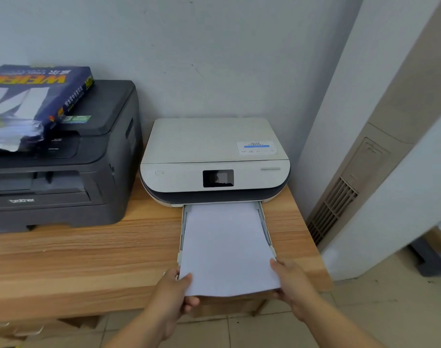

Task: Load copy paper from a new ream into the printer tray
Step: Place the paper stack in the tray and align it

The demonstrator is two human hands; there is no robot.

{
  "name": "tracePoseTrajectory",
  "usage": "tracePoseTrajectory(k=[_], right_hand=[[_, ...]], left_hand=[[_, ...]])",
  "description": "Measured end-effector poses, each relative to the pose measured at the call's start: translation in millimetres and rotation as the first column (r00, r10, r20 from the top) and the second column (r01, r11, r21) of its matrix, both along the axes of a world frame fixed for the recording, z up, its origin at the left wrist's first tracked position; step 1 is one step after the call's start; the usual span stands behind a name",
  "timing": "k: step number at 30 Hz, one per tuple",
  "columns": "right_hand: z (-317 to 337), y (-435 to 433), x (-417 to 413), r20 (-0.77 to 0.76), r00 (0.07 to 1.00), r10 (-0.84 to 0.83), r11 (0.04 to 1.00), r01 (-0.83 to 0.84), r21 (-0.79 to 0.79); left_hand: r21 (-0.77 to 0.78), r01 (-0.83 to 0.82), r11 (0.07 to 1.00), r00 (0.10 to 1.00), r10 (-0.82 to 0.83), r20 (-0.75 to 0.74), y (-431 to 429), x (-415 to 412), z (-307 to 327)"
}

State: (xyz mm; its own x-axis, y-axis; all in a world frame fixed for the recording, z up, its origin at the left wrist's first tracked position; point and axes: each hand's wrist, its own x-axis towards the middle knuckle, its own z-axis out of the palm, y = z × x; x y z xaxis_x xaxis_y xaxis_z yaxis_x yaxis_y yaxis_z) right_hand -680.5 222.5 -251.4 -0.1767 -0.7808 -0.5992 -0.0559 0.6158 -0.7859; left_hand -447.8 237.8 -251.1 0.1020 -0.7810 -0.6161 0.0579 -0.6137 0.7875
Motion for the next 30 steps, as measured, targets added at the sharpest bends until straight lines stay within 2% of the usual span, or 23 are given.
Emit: tracePoseTrajectory(k=[6,11,16,18,21,24,27,30], right_hand=[[0,18,-9,-0.176,0.984,0.0,0.982,-0.033,-0.188],[-4,19,-16,-0.301,0.941,0.151,0.951,-0.221,-0.215],[-9,1,-25,-0.523,0.822,0.227,0.907,-0.374,-0.195],[-10,-6,-26,-0.583,0.776,0.241,0.884,-0.423,-0.198],[-14,-18,-27,-0.677,0.696,0.24,0.854,-0.483,-0.194],[-19,-25,-27,-0.76,0.606,0.234,0.827,-0.535,-0.172],[-24,-30,-27,-0.77,0.583,0.259,0.81,-0.566,-0.156],[-33,-32,-33,-0.822,0.504,0.265,0.779,-0.614,-0.126]], left_hand=[[-0.005,-0.041,0.999,0.999,0.041,0.032,-20,-5,0],[-0.008,-0.052,0.999,0.997,0.052,0.048,-31,-11,-3],[-0.041,-0.014,0.999,0.998,0.017,0.058,-35,-12,5],[-0.092,0.073,0.993,0.985,-0.057,0.162,-37,-7,7],[-0.11,0.251,0.962,0.906,-0.193,0.375,-41,2,5],[-0.116,0.364,0.924,0.82,-0.259,0.511,-44,7,1],[-0.102,0.479,0.872,0.696,-0.306,0.65,-46,10,-5],[-0.061,0.559,0.827,0.592,-0.346,0.727,-46,12,-8]])
